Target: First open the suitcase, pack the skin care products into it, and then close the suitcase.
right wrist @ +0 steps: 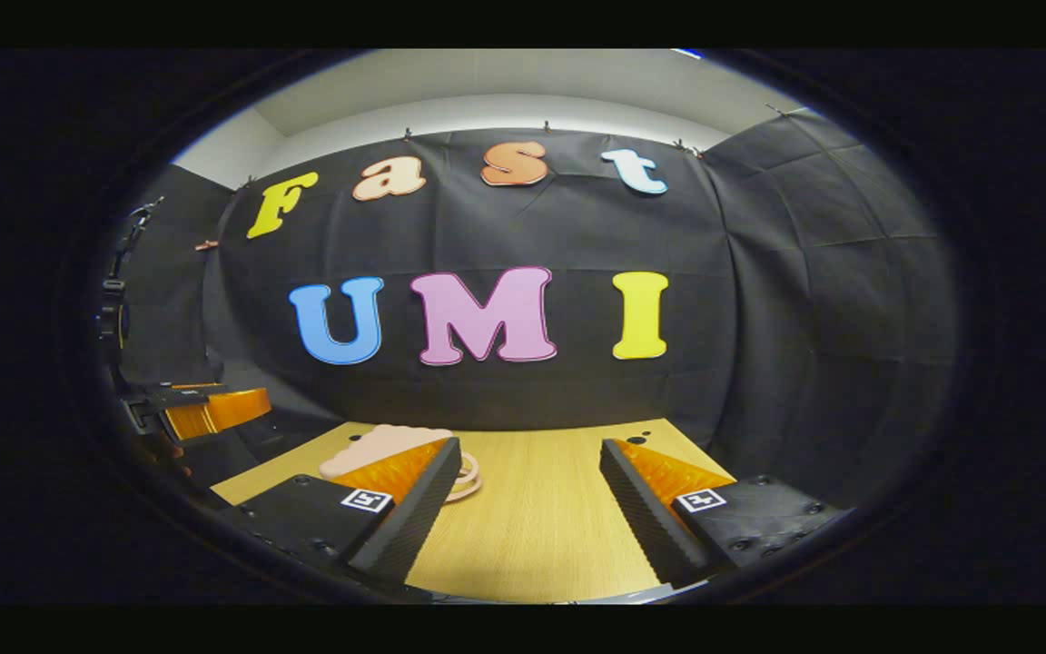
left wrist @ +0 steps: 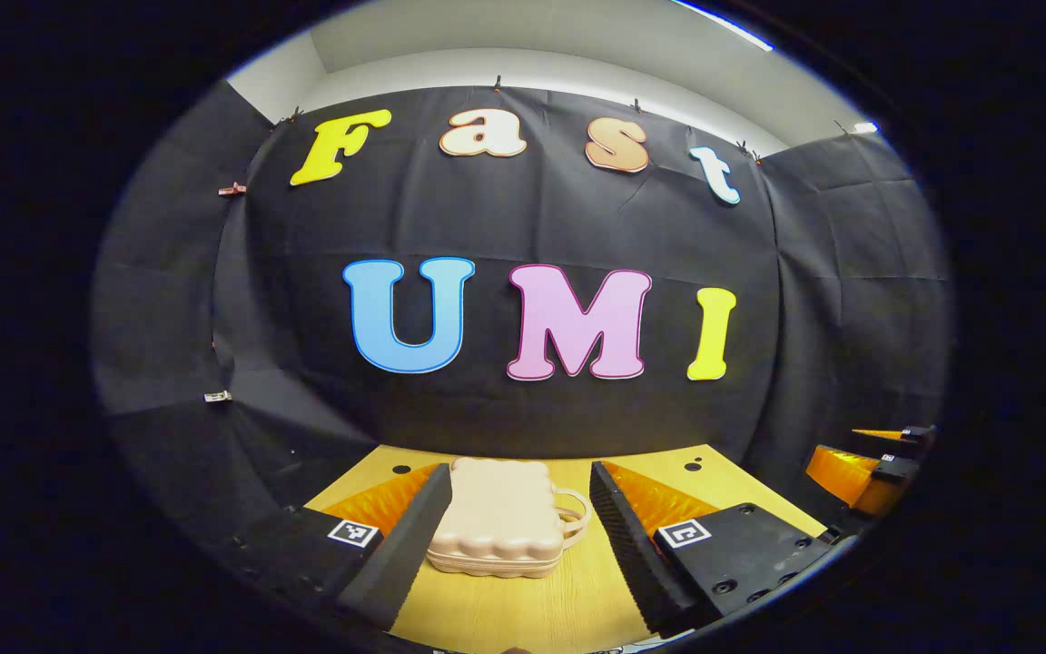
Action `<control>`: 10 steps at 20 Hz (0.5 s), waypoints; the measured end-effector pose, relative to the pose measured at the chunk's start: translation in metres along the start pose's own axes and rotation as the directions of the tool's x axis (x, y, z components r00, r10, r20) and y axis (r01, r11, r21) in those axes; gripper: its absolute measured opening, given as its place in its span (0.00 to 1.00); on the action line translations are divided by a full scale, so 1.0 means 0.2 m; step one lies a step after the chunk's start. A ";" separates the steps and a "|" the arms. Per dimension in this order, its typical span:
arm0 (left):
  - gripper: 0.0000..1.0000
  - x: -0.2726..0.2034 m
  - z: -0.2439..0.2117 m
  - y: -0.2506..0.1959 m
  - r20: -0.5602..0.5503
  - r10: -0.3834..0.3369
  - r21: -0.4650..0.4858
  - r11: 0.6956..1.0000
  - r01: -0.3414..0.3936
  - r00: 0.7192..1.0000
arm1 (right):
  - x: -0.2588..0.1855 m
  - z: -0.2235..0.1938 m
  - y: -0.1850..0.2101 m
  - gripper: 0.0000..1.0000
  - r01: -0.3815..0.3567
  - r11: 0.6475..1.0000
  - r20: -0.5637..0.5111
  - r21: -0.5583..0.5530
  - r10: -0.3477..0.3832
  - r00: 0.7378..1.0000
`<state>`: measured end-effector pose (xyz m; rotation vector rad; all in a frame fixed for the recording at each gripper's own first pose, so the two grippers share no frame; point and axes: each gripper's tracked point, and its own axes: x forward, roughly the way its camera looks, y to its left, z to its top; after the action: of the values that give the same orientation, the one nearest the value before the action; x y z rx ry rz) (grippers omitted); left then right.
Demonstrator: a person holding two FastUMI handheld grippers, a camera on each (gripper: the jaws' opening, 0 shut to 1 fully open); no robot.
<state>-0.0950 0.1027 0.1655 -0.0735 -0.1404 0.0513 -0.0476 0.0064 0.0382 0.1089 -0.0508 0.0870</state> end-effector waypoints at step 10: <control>0.96 -0.02 0.00 -0.06 -0.005 -0.019 0.034 0.999 0.019 1.000 | -0.09 -0.01 -0.04 0.97 0.016 0.999 -0.013 0.032 -0.015 1.000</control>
<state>-0.0990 0.0911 0.1654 -0.0383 -0.1356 0.0342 -0.0639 -0.0019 0.0343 0.1407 -0.0360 0.0732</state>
